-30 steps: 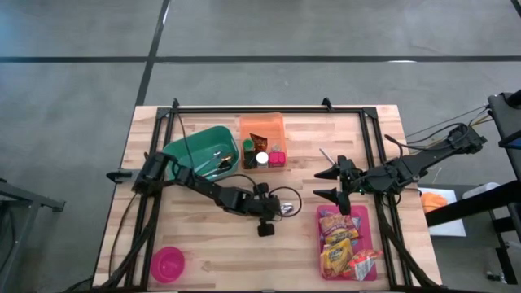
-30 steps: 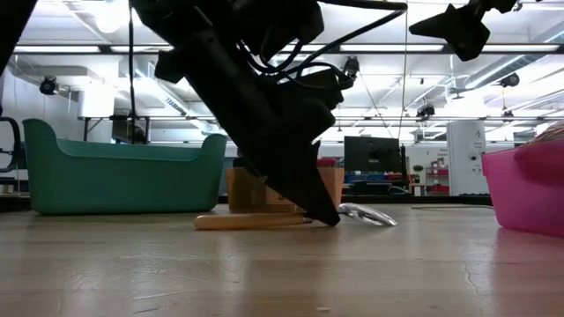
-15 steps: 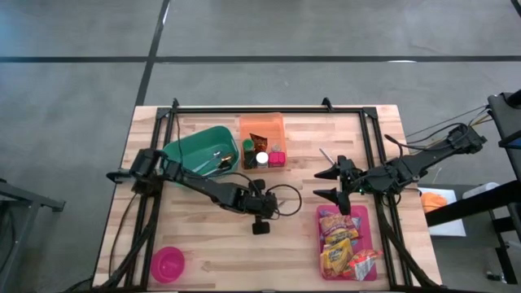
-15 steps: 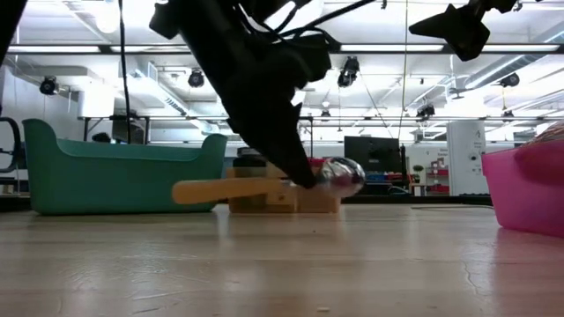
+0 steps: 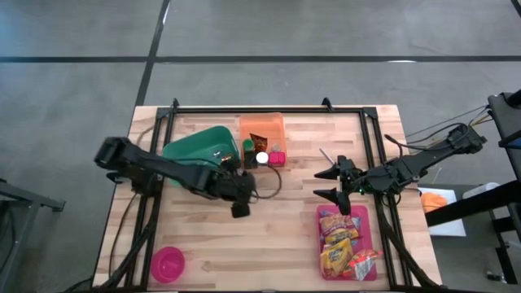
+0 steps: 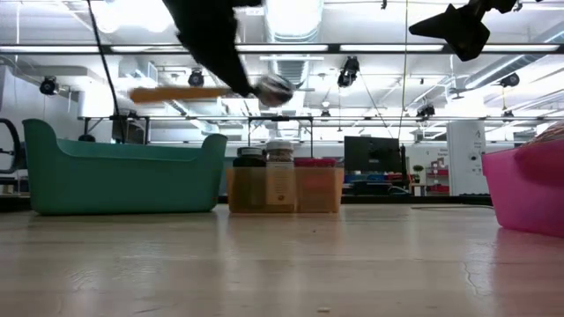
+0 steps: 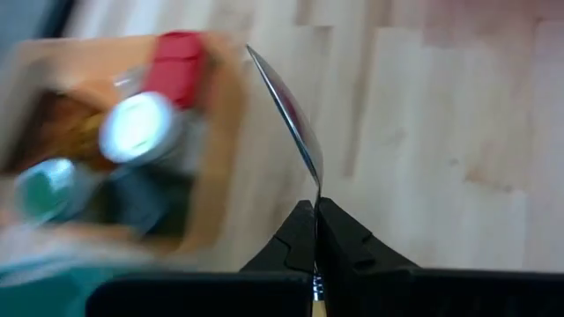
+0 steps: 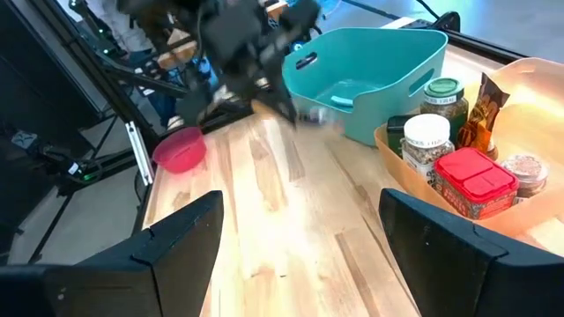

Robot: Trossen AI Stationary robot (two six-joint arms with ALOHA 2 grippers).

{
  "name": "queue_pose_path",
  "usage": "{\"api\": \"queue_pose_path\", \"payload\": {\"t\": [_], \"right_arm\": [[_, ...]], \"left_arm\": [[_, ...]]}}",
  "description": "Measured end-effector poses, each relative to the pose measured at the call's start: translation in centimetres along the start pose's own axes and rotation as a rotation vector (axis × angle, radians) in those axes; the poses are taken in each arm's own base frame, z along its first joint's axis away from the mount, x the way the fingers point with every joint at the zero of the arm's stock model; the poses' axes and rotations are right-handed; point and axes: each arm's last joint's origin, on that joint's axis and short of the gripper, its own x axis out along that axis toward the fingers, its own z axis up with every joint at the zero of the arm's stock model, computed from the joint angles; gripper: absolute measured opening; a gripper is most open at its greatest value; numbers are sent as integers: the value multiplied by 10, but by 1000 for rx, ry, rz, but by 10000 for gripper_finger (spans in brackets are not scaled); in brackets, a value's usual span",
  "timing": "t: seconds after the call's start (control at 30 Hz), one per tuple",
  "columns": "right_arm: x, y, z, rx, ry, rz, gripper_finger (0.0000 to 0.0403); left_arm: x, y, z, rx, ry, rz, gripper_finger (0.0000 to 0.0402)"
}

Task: Pick & Place Food Item
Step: Put the yellow spoon into the green bin

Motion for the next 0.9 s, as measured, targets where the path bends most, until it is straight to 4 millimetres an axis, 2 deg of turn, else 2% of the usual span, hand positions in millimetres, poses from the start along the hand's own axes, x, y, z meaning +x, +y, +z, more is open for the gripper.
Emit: {"api": "queue_pose_path", "payload": {"t": [0.17, 0.33, 0.43, 0.63, 0.73, 0.9], "right_arm": [[0, 0, 0, 0, 0, 0, 299], [0, 0, 0, 0, 0, 0, 299], [0, 0, 0, 0, 0, 0, 299], [0, 0, 0, 0, 0, 0, 299], [0, 0, 0, 0, 0, 0, 299], [0, 0, 0, 0, 0, 0, 299]], "left_arm": [[-38, 28, -13, -28, 44, 90, 0], [-48, 60, -35, -148, 103, 199, 0], [-42, 77, -50, -234, 135, 240, 0], [-15, 104, -87, -308, 277, 308, 0], [-3, 110, -100, -280, 321, 321, 0], [15, 114, -108, -220, 284, 281, 0]]}}
